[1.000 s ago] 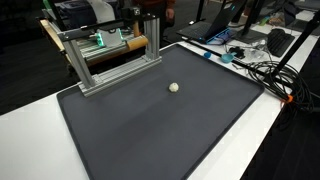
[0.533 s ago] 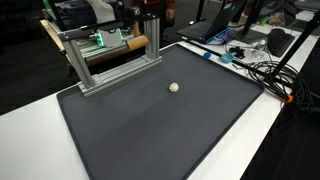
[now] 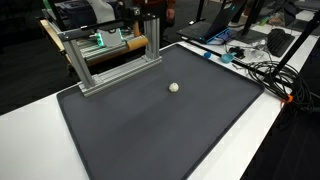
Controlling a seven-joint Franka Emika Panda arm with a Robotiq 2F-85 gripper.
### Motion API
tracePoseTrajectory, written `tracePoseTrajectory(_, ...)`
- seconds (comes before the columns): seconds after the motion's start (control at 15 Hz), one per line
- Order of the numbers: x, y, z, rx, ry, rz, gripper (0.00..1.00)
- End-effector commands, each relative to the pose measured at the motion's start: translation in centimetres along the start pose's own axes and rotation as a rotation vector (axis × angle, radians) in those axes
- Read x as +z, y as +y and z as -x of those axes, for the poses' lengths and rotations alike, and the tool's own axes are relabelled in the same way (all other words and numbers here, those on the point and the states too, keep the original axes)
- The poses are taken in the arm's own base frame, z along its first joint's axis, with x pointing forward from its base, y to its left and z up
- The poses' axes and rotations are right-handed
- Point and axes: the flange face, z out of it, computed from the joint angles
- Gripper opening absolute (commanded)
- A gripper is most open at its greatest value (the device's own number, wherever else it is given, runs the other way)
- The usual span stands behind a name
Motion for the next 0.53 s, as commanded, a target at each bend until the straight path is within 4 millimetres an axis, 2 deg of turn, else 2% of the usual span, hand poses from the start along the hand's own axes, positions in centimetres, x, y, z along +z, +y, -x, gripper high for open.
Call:
tracePoseTrajectory(0.0, 0.05, -0.20, 0.21, -0.029, -0.025, 0.004, 0.88)
tracePoseTrajectory(0.13, -0.17, -0.11, 0.50, -0.053, -0.034, 0.004, 0.86)
tracePoseTrajectory(0.2, -0.26, -0.06, 0.62, -0.063, -0.037, 0.002, 0.79)
tracePoseTrajectory(0.27, -0.34, -0.02, 0.73, -0.076, -0.041, 0.000, 0.80)
tracePoseTrajectory(0.4, -0.39, -0.03, 0.87, -0.100, -0.051, -0.001, 0.72)
tracePoseTrajectory(0.47, -0.39, -0.05, 0.95, -0.113, -0.057, -0.002, 0.74)
